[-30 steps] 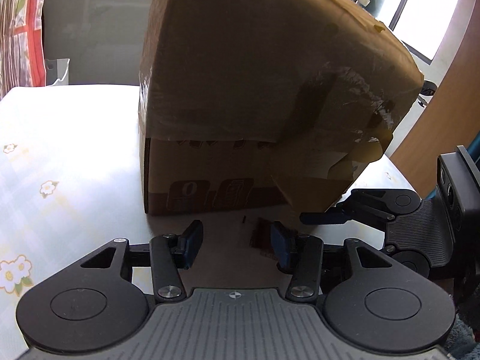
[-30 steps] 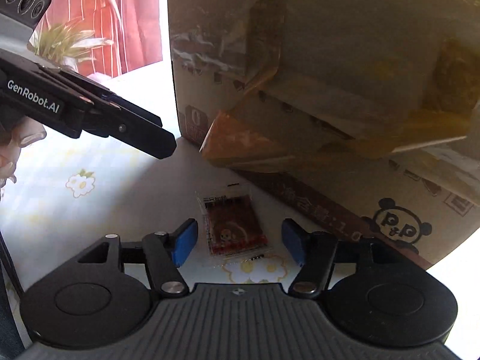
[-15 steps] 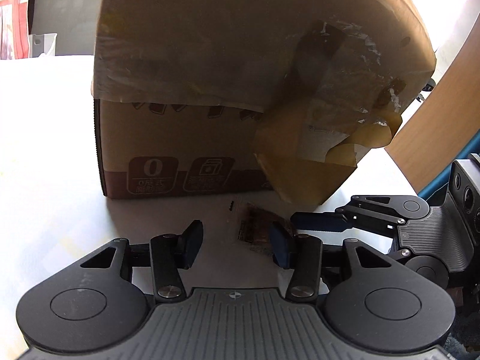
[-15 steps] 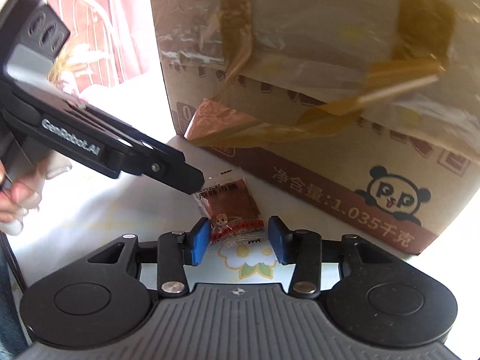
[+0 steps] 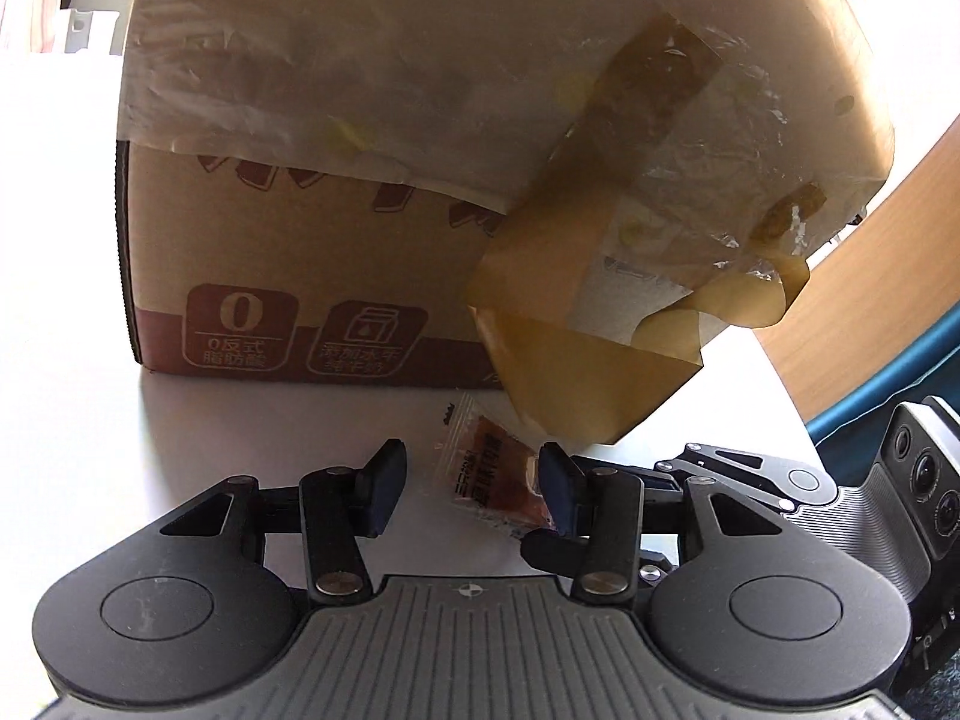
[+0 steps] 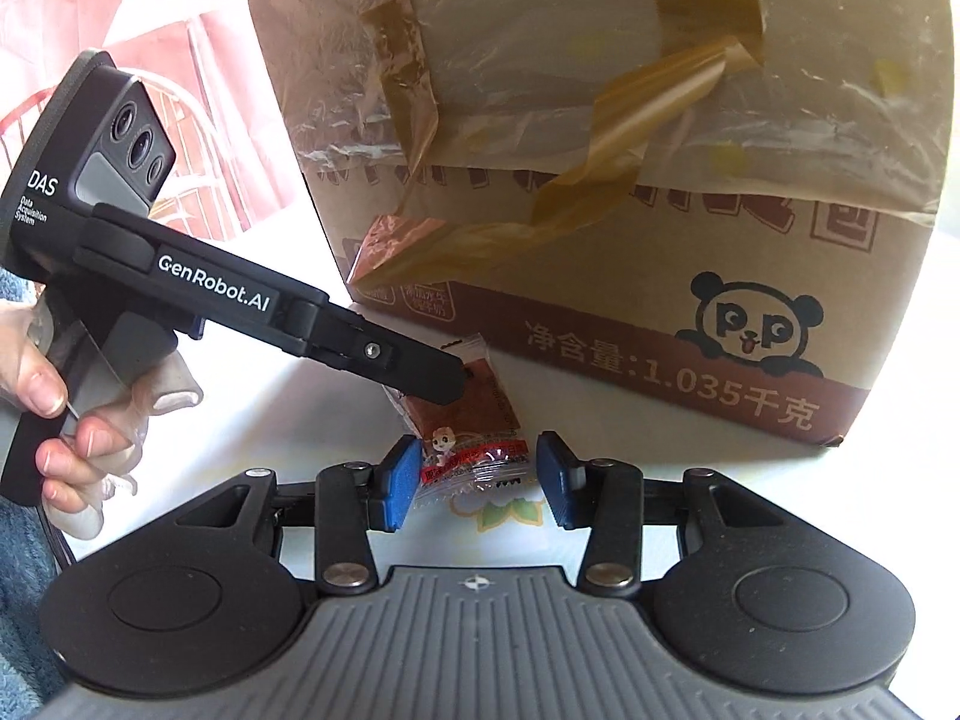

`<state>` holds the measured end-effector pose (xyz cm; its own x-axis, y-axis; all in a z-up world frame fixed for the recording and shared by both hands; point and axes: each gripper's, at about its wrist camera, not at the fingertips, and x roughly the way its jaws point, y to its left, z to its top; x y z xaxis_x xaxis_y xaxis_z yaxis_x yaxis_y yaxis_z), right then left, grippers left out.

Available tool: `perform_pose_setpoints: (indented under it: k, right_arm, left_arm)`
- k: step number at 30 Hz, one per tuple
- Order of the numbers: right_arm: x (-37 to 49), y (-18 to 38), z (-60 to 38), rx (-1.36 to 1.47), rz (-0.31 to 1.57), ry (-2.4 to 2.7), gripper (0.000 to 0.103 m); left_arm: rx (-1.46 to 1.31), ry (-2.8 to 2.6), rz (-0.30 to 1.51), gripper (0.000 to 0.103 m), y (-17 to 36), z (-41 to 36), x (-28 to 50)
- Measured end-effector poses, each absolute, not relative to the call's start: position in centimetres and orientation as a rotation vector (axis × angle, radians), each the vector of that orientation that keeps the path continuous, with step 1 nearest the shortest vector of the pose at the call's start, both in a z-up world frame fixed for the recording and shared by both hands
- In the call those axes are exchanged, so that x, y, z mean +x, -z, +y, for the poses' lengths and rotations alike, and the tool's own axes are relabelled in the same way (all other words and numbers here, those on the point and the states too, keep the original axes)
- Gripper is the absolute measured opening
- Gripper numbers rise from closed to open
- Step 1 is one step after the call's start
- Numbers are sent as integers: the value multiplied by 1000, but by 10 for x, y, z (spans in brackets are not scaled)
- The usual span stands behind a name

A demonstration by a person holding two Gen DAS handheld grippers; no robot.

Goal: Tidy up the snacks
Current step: 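Grasp the small brown packet with the left tool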

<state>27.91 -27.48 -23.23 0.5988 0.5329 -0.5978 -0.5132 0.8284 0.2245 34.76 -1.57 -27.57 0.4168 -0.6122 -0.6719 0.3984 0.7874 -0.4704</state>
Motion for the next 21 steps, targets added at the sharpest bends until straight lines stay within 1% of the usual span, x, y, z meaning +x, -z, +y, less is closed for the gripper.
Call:
perform_pose_setpoints:
  k: [1,3,5,10,15,21]
  right_arm:
    - [278,232,-276,34,704,-606,45]
    - [280,232,-274,37,706,-605,45]
    - [277,232,-275,44,707,-605,45]
    - [268,229,-279,55,712,-608,45]
    - [252,217,-283,50,668,-611,45]
    - [230,186,-291,19,573,-610,45]
  left_arm:
    - [-265,645,949,50,277,-17,347]
    - [-285,650,956,45,279,-21,345]
    - [-275,642,961,35,281,-25,342]
    - [-274,657,952,29,279,-31,328]
    - [-261,674,903,28,257,-36,315]
    - [-246,719,830,28,219,-42,298]
